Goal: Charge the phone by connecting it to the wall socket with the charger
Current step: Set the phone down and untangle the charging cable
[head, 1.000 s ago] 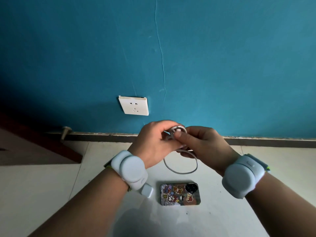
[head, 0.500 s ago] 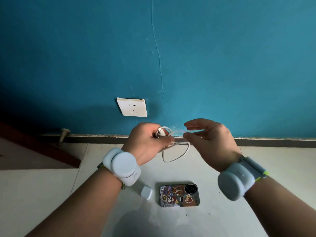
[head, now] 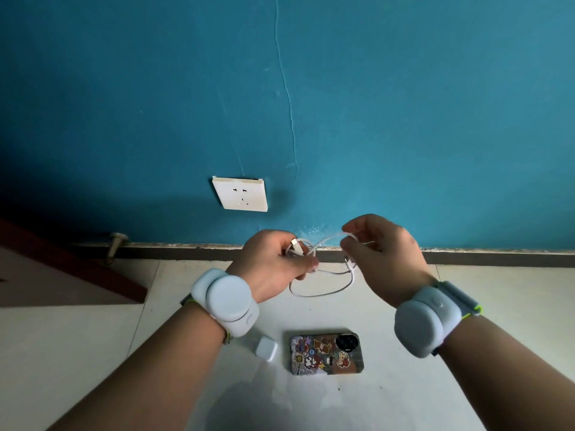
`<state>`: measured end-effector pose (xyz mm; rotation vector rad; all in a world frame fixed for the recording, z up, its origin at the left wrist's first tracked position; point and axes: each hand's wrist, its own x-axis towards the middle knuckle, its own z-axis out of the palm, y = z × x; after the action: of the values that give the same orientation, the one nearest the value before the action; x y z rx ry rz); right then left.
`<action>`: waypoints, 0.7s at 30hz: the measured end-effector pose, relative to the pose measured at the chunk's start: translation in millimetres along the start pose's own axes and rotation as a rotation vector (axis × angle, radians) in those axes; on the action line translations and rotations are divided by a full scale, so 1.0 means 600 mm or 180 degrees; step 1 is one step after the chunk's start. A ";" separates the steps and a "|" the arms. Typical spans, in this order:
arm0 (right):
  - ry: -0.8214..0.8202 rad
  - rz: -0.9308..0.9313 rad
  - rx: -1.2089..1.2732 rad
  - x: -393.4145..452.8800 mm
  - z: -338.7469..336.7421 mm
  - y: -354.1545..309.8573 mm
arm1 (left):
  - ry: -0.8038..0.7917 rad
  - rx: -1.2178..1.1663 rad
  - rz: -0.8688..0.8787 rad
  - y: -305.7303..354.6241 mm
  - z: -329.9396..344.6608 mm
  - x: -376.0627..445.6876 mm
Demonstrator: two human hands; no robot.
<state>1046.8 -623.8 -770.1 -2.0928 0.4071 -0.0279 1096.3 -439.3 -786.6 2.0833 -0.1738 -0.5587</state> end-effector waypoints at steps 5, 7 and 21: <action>-0.0591 -0.0669 -0.0427 -0.017 0.010 -0.009 | -0.0267 0.0316 -0.0078 0.008 0.007 -0.004; -0.0539 -0.0633 -0.0456 -0.012 0.008 -0.005 | -0.0267 0.0439 -0.0093 0.008 0.005 -0.007; -0.0076 -0.0841 -0.0798 -0.021 0.010 -0.005 | -0.0302 0.0558 -0.0197 0.009 0.000 -0.011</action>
<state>1037.2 -613.5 -769.1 -2.3804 0.1211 -0.1123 1091.2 -440.0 -779.9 2.2393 -0.2207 -0.7022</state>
